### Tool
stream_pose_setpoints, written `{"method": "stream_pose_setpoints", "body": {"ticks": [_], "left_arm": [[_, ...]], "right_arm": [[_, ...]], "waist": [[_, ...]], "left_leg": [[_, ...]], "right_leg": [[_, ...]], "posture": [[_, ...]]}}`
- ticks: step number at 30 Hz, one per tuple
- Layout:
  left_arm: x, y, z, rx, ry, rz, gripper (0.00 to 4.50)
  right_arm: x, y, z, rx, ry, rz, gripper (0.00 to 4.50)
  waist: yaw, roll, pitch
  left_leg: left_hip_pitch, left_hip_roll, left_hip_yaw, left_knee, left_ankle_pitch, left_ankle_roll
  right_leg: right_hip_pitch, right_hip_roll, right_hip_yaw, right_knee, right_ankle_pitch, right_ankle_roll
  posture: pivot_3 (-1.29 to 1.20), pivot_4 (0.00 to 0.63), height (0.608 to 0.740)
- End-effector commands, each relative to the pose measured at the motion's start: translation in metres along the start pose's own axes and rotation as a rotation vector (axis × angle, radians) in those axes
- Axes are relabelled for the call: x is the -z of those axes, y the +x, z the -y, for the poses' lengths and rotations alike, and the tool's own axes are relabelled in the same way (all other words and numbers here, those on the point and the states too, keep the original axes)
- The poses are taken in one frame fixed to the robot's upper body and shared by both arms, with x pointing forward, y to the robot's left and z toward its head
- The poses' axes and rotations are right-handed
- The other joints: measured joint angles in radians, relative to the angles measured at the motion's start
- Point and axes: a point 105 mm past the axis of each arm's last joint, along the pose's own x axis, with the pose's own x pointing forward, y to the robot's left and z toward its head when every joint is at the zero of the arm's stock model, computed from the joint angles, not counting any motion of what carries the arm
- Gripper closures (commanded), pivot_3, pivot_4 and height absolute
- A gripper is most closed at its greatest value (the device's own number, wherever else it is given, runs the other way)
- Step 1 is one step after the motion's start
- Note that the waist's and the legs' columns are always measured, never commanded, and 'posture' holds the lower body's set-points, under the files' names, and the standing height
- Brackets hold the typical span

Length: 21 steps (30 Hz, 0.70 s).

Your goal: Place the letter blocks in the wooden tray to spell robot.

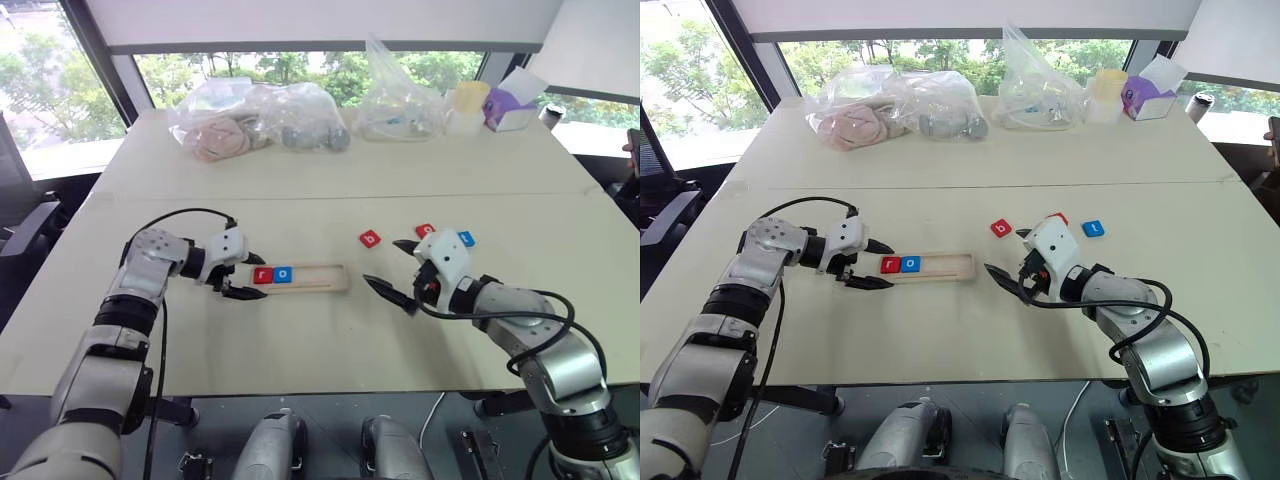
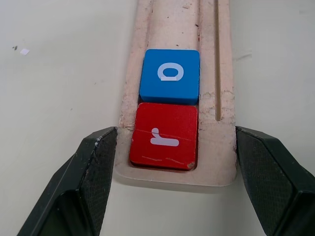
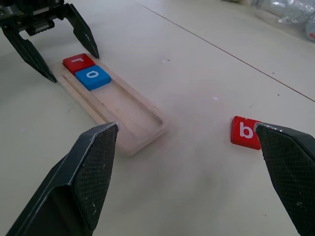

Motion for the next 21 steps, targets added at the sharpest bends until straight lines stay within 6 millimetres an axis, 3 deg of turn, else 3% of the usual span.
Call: {"method": "stream_pose_setpoints", "body": {"ticks": [1, 7, 21], "left_arm": [[0.019, 0.038, 0.037, 0.160, -0.099, -0.037, 1.37], [0.016, 0.043, 0.046, 0.140, -0.091, -0.029, 1.37], [-0.014, 0.062, 0.060, 0.031, 0.036, 0.022, 1.37]], "right_arm": [[-0.011, 0.002, -0.001, 0.005, -0.031, 0.048, 0.00], [-0.011, 0.003, -0.004, 0.020, -0.019, 0.062, 0.00], [-0.011, -0.001, 0.003, 0.058, -0.022, 0.058, 0.00]], "waist": [[0.000, 0.000, 0.000], [-0.001, 0.001, -0.001], [-0.001, 0.002, -0.001]], "left_leg": [[0.000, 0.000, 0.000, 0.000, 0.000, 0.000], [0.000, 0.000, 0.000, -0.001, -0.001, 0.001], [-0.005, -0.004, 0.003, -0.001, -0.006, 0.004]], "right_leg": [[0.000, 0.000, 0.000, -0.001, 0.000, 0.000], [0.002, 0.000, 0.000, -0.005, 0.000, 0.000], [0.001, -0.007, 0.000, -0.011, 0.000, 0.000]], "posture": [[0.00, 0.150, 0.725], [0.00, 0.150, 0.725], [0.00, 0.150, 0.725]]}}
